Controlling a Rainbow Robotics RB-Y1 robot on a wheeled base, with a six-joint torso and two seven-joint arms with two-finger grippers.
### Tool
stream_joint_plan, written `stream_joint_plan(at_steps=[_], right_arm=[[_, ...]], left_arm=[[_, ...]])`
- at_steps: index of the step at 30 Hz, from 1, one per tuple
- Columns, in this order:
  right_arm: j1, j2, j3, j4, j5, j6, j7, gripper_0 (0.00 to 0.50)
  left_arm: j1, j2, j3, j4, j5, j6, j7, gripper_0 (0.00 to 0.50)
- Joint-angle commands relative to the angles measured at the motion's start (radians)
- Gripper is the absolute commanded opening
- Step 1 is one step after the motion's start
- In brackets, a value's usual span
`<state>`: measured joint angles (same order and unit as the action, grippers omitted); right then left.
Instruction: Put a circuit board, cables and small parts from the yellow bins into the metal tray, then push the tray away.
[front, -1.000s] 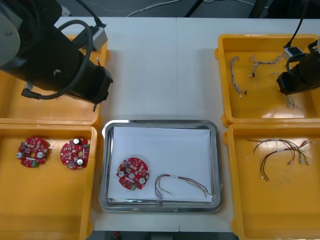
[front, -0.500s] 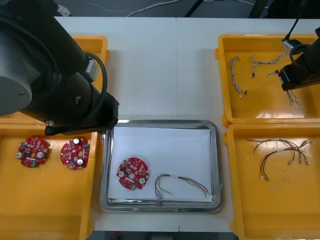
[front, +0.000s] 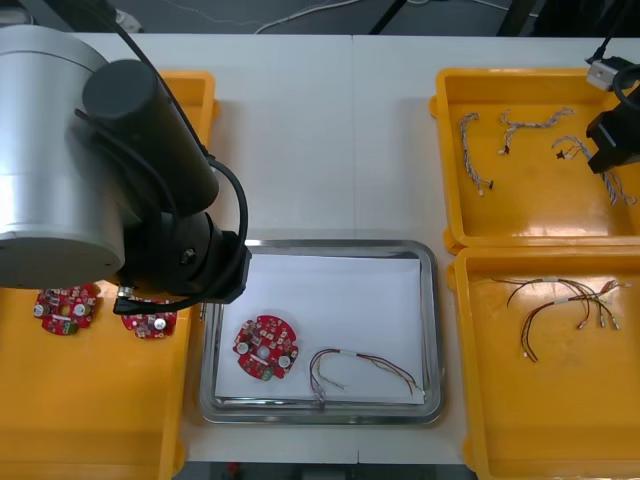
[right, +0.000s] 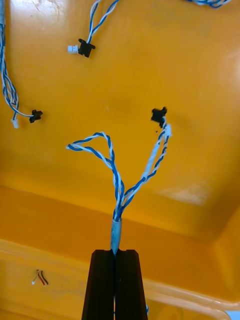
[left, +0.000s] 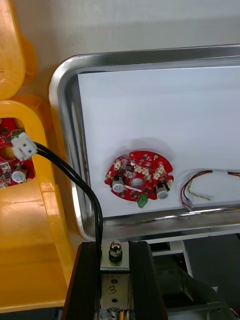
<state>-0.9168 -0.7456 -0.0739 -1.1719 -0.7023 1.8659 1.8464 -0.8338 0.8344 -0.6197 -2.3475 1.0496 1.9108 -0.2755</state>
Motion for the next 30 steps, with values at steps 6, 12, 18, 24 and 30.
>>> stream_joint_plan(at_steps=[6,12,18,24,30], right_arm=[[0.17,-0.044,-0.121,-0.319,0.029,0.052,-0.001,0.0],[0.23,-0.043,-0.164,-0.443,0.02,0.054,-0.016,0.0],[0.248,-0.041,-0.167,-0.534,-0.003,0.054,-0.024,0.0],[0.282,-0.023,-0.165,-0.635,-0.08,0.054,-0.039,0.0],[0.332,0.019,-0.161,-0.749,-0.088,0.054,-0.059,0.0]], left_arm=[[-0.042,-0.029,-0.107,0.034,-0.122,-0.056,0.088,0.0],[-0.048,-0.058,-0.146,0.094,-0.172,-0.115,0.082,0.0],[-0.061,-0.092,-0.199,0.169,-0.24,-0.157,0.061,0.0],[-0.065,-0.121,-0.227,0.238,-0.283,-0.19,0.013,0.0],[-0.067,-0.13,-0.278,0.293,-0.336,-0.248,-0.008,0.0]])
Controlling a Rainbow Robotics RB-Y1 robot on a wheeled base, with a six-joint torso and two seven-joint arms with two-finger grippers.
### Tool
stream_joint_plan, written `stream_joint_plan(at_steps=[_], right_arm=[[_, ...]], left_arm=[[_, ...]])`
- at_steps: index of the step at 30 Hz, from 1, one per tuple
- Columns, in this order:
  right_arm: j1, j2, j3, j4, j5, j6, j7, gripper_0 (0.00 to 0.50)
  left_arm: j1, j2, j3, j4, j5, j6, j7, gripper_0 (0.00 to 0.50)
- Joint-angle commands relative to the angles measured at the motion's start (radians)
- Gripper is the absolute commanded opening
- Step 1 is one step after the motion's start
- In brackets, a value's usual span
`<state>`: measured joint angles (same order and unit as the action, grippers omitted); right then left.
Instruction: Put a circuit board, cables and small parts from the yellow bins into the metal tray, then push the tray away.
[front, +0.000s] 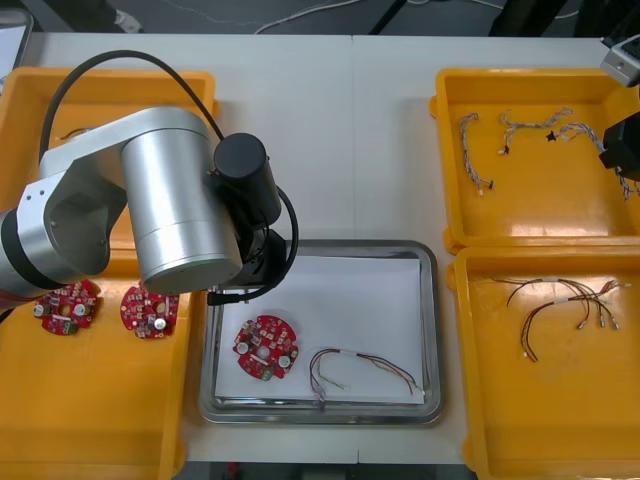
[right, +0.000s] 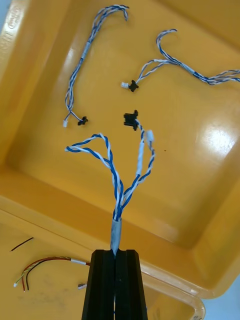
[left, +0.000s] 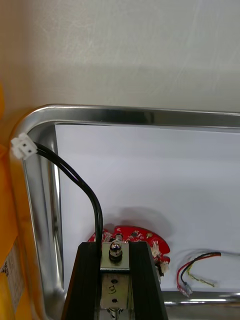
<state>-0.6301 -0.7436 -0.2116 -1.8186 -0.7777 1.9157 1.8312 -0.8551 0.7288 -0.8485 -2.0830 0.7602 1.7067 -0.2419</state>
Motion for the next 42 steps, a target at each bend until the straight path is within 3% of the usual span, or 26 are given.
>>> stream_joint_plan(at_steps=[1,7,13,30,39,42], right_arm=[[0.053,0.018,-0.022,-0.117,-0.014,0.004,-0.049,0.0],[0.092,0.029,0.0,-0.189,-0.028,0.004,-0.076,0.0],[0.095,0.04,0.057,-0.234,-0.034,0.004,-0.205,0.0],[0.096,0.072,0.184,-0.303,0.005,0.004,-0.498,0.0],[0.095,0.073,0.224,-0.321,0.057,0.004,-0.553,0.0],[0.095,0.073,0.224,-0.323,0.052,0.004,-0.552,0.0]], left_arm=[[-0.045,-0.028,-0.053,0.037,-0.053,-0.05,-0.045,0.0],[-0.045,-0.057,-0.075,0.09,-0.084,-0.072,-0.065,0.0],[-0.045,-0.072,-0.112,0.144,-0.113,-0.127,-0.08,0.0],[-0.041,-0.08,-0.161,0.201,-0.15,-0.157,-0.106,0.0],[-0.038,-0.081,-0.164,0.202,-0.153,-0.162,-0.108,0.0],[-0.039,-0.08,-0.165,0.202,-0.153,-0.164,-0.108,0.179]])
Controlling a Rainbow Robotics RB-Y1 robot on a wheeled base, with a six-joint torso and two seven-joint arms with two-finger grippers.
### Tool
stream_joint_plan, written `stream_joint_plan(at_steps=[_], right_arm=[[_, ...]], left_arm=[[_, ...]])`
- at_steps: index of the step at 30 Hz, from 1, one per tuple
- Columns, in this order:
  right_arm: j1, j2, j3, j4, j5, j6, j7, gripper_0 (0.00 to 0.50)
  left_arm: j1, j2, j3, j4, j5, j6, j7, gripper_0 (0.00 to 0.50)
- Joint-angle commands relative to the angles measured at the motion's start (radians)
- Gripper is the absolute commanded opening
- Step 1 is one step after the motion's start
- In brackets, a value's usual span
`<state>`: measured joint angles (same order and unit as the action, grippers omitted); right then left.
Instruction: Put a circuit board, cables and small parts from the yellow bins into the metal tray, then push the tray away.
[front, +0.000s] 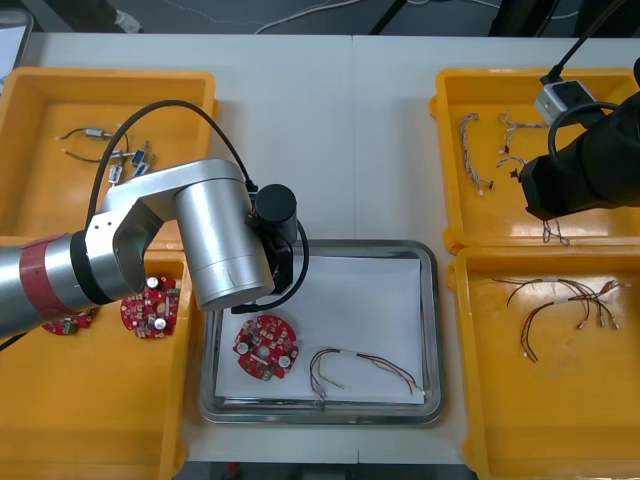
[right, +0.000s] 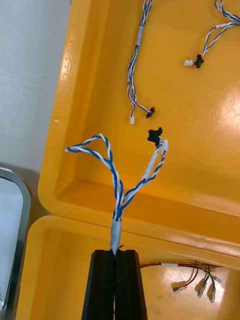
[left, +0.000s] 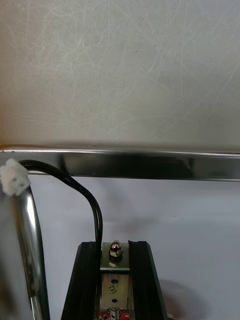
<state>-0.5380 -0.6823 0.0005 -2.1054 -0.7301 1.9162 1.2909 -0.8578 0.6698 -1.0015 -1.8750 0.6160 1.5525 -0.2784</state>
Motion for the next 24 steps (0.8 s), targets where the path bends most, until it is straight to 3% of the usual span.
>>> stream_joint_plan(at_steps=[1,7,13,18,24], right_arm=[[0.003,0.012,0.012,-0.036,0.003,0.004,-0.008,0.0],[0.003,0.012,0.012,-0.044,-0.008,0.004,-0.007,0.0],[0.004,0.012,0.012,-0.05,-0.02,0.004,-0.01,0.0],[0.004,0.012,0.013,-0.057,-0.031,0.004,-0.007,0.0],[0.004,0.012,0.012,-0.079,-0.068,0.004,-0.007,0.0]], left_arm=[[-0.036,-0.021,-0.011,-0.007,-0.01,-0.009,-0.071,0.286],[-0.036,-0.021,-0.006,-0.016,-0.012,-0.009,-0.067,0.494],[-0.035,-0.016,0.017,-0.049,-0.002,-0.002,-0.064,0.5],[-0.036,-0.004,0.081,-0.09,0.056,0.038,-0.07,0.5],[-0.041,0.007,0.199,-0.162,0.143,0.156,-0.087,0.5]])
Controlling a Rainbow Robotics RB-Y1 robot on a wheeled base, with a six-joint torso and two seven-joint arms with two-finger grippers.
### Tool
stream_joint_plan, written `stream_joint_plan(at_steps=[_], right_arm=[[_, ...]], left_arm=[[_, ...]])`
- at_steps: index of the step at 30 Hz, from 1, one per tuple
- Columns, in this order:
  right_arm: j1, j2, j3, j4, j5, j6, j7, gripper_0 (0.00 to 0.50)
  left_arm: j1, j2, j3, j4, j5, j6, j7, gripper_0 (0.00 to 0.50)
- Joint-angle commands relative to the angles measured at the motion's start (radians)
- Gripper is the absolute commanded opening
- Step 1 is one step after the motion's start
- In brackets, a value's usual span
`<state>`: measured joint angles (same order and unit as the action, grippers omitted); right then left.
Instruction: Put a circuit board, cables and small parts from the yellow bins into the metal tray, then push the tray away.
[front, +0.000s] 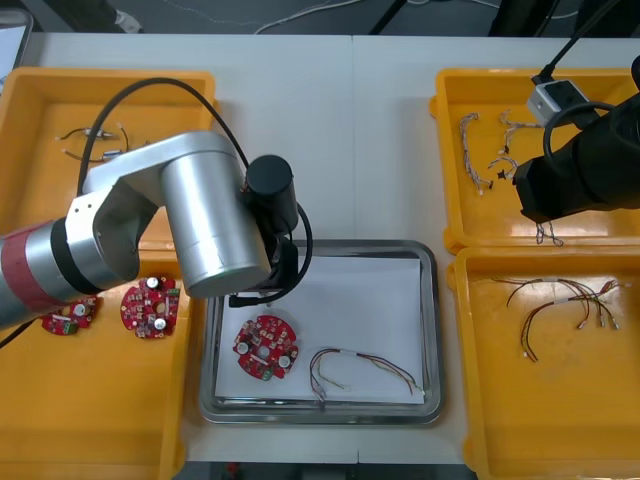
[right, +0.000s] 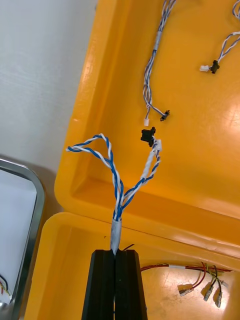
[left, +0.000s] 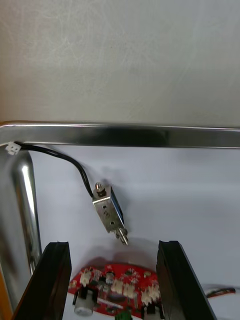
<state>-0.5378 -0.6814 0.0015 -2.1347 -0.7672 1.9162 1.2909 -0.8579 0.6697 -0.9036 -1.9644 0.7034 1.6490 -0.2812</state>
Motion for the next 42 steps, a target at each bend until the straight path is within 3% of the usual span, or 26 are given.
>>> stream_joint_plan(at_steps=[1,8,17,36,42], right_arm=[[0.004,0.011,0.011,-0.056,-0.043,0.004,-0.008,0.0],[0.009,0.011,0.012,-0.106,-0.126,0.004,-0.002,0.0],[0.009,0.011,0.054,-0.197,-0.181,0.004,0.022,0.0],[0.004,0.011,0.31,-0.329,-0.162,-0.022,0.136,0.0],[-0.019,0.016,0.385,-0.3,-0.155,-0.069,0.271,0.0]], left_arm=[[-0.043,0.01,0.127,-0.082,0.079,0.081,-0.09,0.5],[-0.044,0.053,0.301,-0.106,0.189,0.175,-0.202,0.5],[-0.041,0.111,0.463,-0.067,0.22,0.265,-0.375,0.5],[-0.023,0.153,0.68,0.274,0.16,0.152,-0.782,0.5],[0.003,0.174,0.752,0.326,0.119,0.097,-0.905,0.5]])
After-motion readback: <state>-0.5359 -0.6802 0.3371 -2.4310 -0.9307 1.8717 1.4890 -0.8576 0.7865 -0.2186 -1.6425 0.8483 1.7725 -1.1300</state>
